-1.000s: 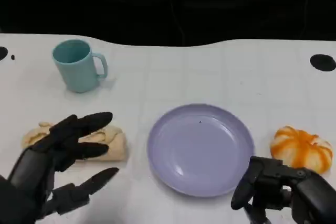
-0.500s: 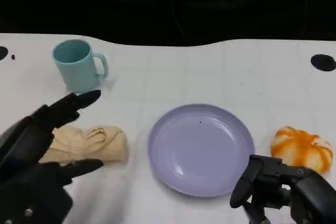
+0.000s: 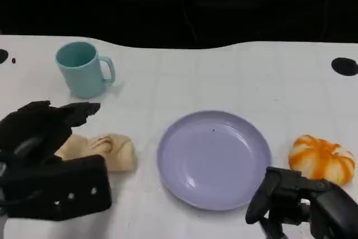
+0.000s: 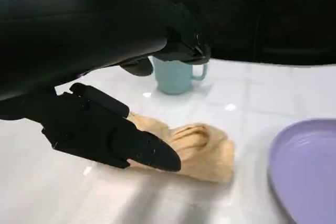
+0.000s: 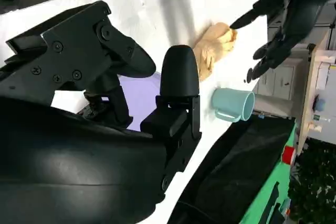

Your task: Grasp the towel on the left side of the plate with the left hand and place it into the plate.

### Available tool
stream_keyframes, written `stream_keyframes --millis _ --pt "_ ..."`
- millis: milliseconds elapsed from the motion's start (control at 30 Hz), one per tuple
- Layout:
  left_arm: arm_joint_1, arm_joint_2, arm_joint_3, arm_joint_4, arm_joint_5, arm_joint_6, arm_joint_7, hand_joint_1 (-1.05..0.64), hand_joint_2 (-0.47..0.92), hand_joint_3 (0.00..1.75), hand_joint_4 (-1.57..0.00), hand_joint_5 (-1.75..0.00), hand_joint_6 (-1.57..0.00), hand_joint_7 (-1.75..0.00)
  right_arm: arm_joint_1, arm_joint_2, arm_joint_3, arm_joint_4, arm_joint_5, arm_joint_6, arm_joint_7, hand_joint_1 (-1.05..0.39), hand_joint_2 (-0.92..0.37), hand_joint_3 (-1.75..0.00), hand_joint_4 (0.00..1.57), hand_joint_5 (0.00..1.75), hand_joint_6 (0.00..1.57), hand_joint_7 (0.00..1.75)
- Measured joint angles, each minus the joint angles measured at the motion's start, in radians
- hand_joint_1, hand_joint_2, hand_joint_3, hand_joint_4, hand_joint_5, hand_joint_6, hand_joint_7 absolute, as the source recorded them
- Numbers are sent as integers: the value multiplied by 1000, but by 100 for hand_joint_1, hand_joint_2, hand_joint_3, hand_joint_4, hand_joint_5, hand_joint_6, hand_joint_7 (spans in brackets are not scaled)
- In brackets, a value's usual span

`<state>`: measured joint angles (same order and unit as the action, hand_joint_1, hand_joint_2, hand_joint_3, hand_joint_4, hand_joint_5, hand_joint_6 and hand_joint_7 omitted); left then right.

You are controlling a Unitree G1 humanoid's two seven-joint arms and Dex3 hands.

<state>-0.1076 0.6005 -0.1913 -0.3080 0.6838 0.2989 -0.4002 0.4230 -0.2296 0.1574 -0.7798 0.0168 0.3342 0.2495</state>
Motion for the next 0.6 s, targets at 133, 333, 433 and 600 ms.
stream_keyframes --millis 133,333,433,600 --pt "-80 -11 -62 103 53 33 -34 -51 85 0 -31 -20 -30 0 1 0 -2 0 0 -5 0 -10 -56 -110 76 168 69 136" --pt "-170 -58 -122 287 74 23 -28 -51 86 0 -34 -14 -32 0 2 -1 -7 0 1 -7 2 -10 -55 -109 77 168 69 136" --pt "-215 -80 -146 394 79 5 -13 -52 86 0 -36 -13 -33 -1 6 -2 -8 0 2 -9 3 -10 -56 -109 77 168 69 135" --pt "-270 -118 -184 524 84 -28 5 -50 88 1 -41 -11 -36 -1 9 -3 -9 0 3 -12 4 -10 -56 -109 76 169 69 136"
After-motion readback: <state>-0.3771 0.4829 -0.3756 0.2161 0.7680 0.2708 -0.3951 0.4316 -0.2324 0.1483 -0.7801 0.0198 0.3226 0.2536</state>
